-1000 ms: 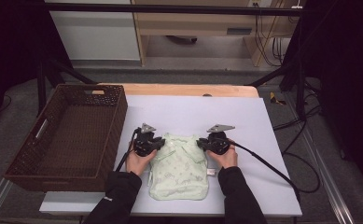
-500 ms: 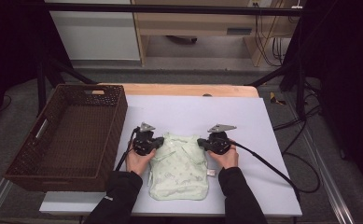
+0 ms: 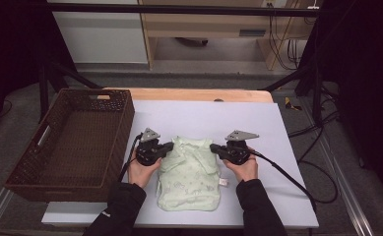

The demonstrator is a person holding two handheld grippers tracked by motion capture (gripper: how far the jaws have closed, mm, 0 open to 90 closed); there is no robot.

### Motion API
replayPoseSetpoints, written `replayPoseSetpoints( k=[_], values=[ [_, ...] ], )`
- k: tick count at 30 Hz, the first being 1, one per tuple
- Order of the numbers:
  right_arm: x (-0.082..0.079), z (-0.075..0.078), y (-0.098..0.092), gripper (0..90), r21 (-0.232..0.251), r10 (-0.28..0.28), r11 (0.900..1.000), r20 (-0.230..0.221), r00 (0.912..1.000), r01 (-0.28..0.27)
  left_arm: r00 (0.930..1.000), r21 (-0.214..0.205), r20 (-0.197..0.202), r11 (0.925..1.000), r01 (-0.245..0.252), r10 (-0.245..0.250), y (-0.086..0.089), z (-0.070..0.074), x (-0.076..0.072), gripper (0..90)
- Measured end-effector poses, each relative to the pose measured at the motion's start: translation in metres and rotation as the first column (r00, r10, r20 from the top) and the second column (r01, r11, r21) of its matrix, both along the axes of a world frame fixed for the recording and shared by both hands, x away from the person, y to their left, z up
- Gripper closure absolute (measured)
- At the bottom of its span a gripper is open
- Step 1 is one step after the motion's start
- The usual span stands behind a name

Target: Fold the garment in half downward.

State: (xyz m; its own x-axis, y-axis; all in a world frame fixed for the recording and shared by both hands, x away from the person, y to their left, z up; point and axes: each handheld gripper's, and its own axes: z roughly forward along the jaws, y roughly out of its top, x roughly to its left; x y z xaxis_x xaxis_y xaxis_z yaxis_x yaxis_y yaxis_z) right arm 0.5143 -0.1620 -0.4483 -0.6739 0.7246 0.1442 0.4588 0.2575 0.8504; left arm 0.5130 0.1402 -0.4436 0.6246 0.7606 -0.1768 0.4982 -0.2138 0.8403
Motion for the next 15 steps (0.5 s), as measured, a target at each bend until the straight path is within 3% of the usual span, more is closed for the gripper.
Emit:
replayPoseSetpoints(
  k=[15],
  values=[
    [-0.031, 0.007, 0.000, 88.5, -0.015, 0.044, 0.9990, 0.079, 0.9959, -0.043, 0.9982, -0.014, 0.039, 0.9989, 0.045, -0.044, 0.008, 0.008, -0.026, 87.0]
  ],
)
